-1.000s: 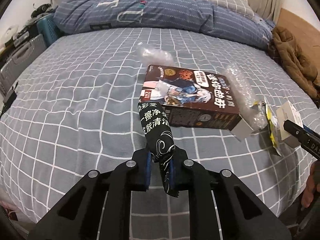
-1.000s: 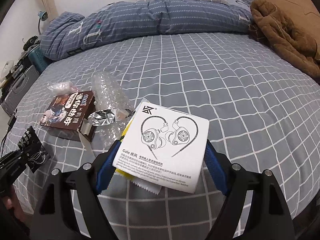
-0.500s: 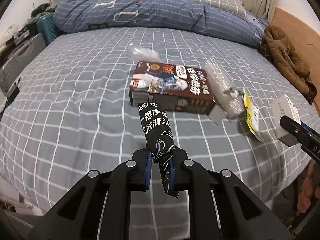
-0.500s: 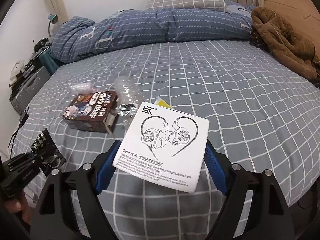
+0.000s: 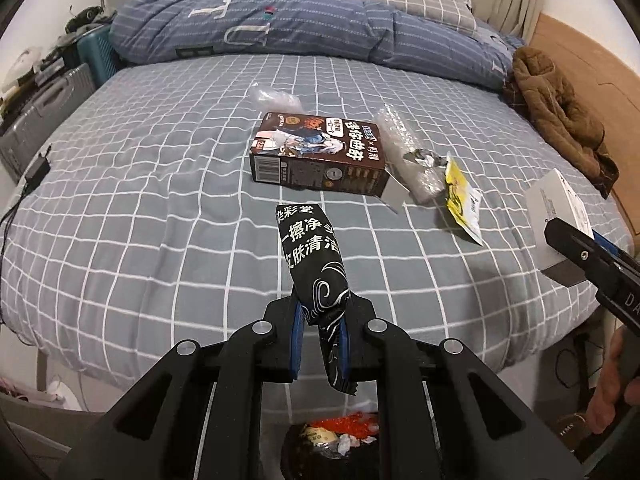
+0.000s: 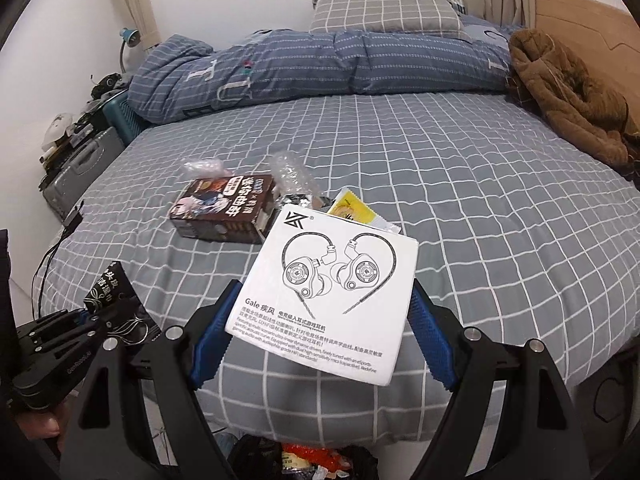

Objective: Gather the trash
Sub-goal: 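Carry the wet-wipe packet and earphone box over the black trash bin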

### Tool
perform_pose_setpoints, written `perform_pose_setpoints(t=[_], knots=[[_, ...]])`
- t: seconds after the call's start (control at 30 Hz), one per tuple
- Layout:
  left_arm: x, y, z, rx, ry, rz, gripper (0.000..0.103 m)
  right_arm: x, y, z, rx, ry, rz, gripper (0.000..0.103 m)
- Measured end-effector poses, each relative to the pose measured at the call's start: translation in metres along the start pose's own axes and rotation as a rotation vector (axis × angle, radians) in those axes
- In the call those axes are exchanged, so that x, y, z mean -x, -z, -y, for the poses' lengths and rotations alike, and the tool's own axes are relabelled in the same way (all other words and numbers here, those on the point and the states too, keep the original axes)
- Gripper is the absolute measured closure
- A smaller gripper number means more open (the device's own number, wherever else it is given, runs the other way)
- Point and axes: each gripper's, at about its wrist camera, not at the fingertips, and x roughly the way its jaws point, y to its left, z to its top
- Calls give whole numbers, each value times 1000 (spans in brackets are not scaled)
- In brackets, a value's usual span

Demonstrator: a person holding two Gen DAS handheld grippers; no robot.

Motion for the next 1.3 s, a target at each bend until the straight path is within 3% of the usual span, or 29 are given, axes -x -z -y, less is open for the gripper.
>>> perform_pose_setpoints(t=[1.3], knots=[[81,81,16,-15,20,-11,90,95,82,-33,62,-32,-5,26]])
